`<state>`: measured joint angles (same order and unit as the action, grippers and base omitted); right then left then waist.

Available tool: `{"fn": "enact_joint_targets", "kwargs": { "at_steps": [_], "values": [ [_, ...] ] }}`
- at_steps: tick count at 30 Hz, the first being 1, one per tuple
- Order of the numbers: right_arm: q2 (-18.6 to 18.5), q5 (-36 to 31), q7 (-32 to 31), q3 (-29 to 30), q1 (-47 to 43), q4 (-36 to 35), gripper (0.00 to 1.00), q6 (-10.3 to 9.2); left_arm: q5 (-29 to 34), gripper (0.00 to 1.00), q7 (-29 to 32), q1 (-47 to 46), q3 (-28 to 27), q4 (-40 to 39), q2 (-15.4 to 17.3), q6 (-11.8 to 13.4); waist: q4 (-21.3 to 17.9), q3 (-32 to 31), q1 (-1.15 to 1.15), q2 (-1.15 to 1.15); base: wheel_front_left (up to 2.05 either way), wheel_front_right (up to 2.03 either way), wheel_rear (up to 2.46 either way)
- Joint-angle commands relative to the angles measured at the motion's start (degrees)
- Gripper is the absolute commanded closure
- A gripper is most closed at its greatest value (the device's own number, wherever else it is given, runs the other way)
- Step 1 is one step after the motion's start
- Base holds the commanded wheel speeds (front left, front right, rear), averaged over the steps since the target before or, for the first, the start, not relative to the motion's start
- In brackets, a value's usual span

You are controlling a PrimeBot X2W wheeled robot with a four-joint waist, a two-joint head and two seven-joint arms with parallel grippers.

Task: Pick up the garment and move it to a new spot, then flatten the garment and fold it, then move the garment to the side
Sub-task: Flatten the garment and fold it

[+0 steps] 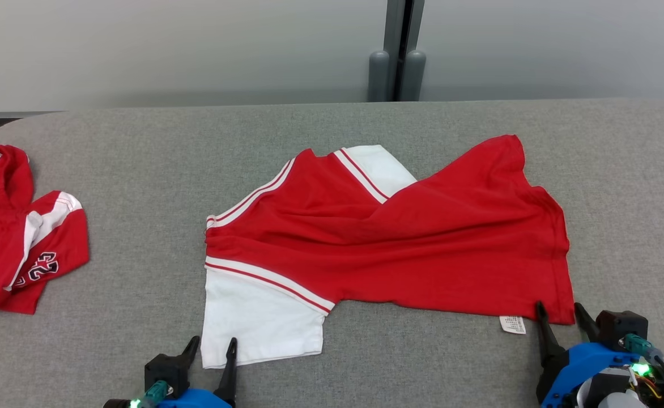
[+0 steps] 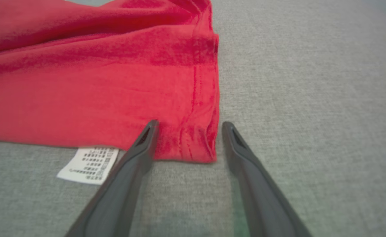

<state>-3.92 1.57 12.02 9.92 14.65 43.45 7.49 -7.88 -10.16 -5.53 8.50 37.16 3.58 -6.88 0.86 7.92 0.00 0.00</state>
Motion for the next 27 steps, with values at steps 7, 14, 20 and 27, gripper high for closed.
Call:
{"fn": "enact_joint_targets", "kwargs": {
  "at_steps": [7,14,20,27],
  "values": [
    [0.1,1.3,1.0,-1.0,2.0,5.3,0.05,0.02,-1.1,0.00,2.1,-0.2,1.8,4.3,0.1,-0.4,0.1,-0.2,0.00,0.00,0.00,0.00,0.00],
    [0.3,4.2,2.0,-3.0,2.7,7.4,1.00,0.02,-2.1,1.00,3.7,-0.7,3.1,6.1,0.0,-0.5,0.0,-0.5,0.00,0.00,0.00,0.00,0.00],
    [-0.1,6.7,3.0,-5.6,2.0,6.2,1.00,0.02,-2.9,1.00,-0.4,-1.8,3.2,2.8,0.5,-0.6,-0.4,-1.3,0.00,0.00,0.00,0.00,0.00],
    [-0.1,10.9,3.2,-8.1,-1.2,0.0,1.00,0.01,-4.3,1.00,-2.6,-0.5,2.9,-6.0,0.9,-0.6,-0.3,-2.4,0.00,0.00,0.00,0.00,0.00]
  ]
}}
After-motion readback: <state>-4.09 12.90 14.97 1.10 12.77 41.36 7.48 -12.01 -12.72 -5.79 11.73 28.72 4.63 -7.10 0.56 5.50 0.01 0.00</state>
